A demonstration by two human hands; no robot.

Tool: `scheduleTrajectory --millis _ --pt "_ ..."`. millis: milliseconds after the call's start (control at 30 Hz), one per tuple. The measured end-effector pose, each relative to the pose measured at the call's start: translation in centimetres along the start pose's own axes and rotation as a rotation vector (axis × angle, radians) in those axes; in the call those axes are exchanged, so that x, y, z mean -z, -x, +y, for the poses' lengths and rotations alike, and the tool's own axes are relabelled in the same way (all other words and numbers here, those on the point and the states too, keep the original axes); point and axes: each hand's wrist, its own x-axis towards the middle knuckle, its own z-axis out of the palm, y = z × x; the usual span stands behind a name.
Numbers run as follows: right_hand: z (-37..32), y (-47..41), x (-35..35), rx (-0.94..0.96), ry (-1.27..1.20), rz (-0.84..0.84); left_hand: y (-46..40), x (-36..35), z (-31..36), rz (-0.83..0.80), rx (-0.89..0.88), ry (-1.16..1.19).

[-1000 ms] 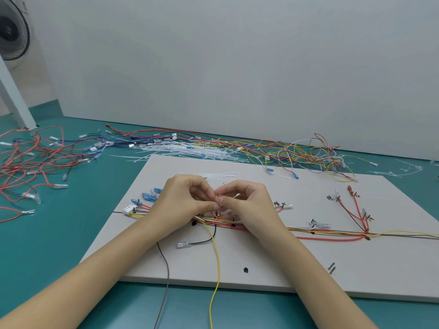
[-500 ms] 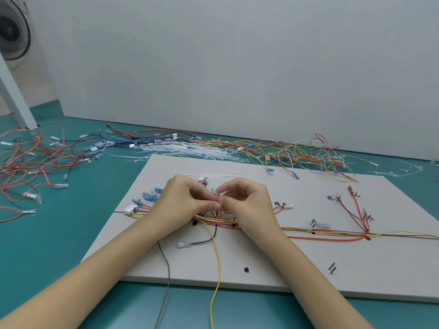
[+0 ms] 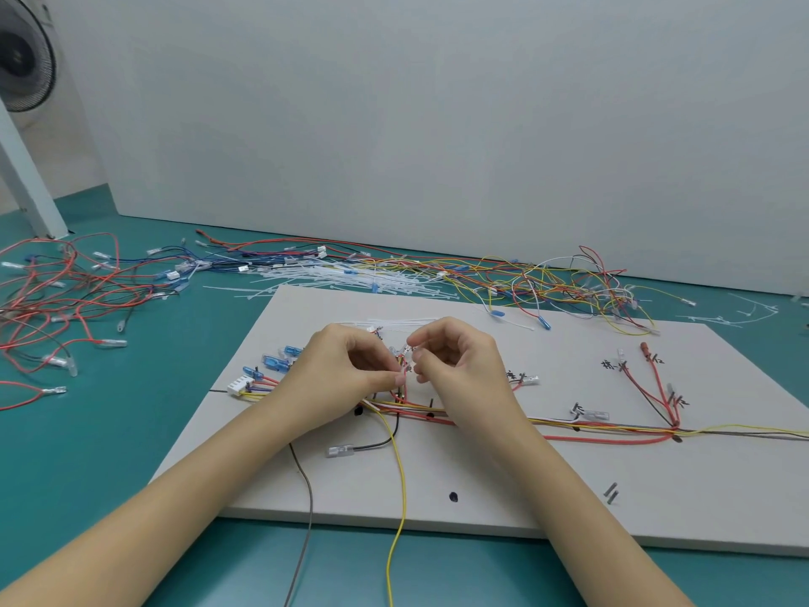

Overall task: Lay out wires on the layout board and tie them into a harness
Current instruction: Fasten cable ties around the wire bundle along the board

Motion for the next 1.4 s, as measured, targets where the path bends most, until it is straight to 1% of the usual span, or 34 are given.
scheduleTrajectory --millis 167,367,567,733,800,867,933,1033,1167,1267,1400 --pt "-0.1 -0.3 0.9 -0.012 -0.051 0.014 -0.1 0.1 0.0 -0.014 0.033 -0.057" --pt "-0.1 -0.1 0.8 -0.021 -0.066 -0.023 0.0 0.4 0.0 -0.064 0.021 -0.077" --pt "0.2 0.1 0.7 -0.042 0.043 -0.103 0.0 0.2 -0.1 -0.073 0.050 -0.104" --pt "0.6 0.2 1.0 -0.038 0.272 -0.193 0.1 0.2 -0.1 -0.055 0.031 -0.138" --pt "0.6 0.2 1.2 -0.015 0.320 -0.225 0.2 0.1 0.0 -0.043 0.010 -0.142" --pt "0.5 0.2 1.2 -0.007 0.305 -0.233 0.3 0.1 0.0 -0.031 -0.002 -0.140" --pt "0.3 0.1 1.0 -0.003 0.260 -0.204 0.4 -0.1 0.1 0.000 -0.017 -0.164" --pt "0.2 0.1 0.5 0.016 0.226 -0.143 0.5 -0.3 0.4 0.057 -0.077 -0.237" --pt "0.2 0.2 0.3 0.039 0.204 -0.125 0.7 -1.1 0.8 0.131 -0.128 -0.353" --pt "0.2 0.2 0.3 0.026 0.175 -0.122 0.6 -1.7 0.9 0.173 -0.093 -0.378" --pt "0.0 0.2 0.3 0.008 0.127 -0.120 0.5 -1.9 1.2 0.199 0.023 -0.366"
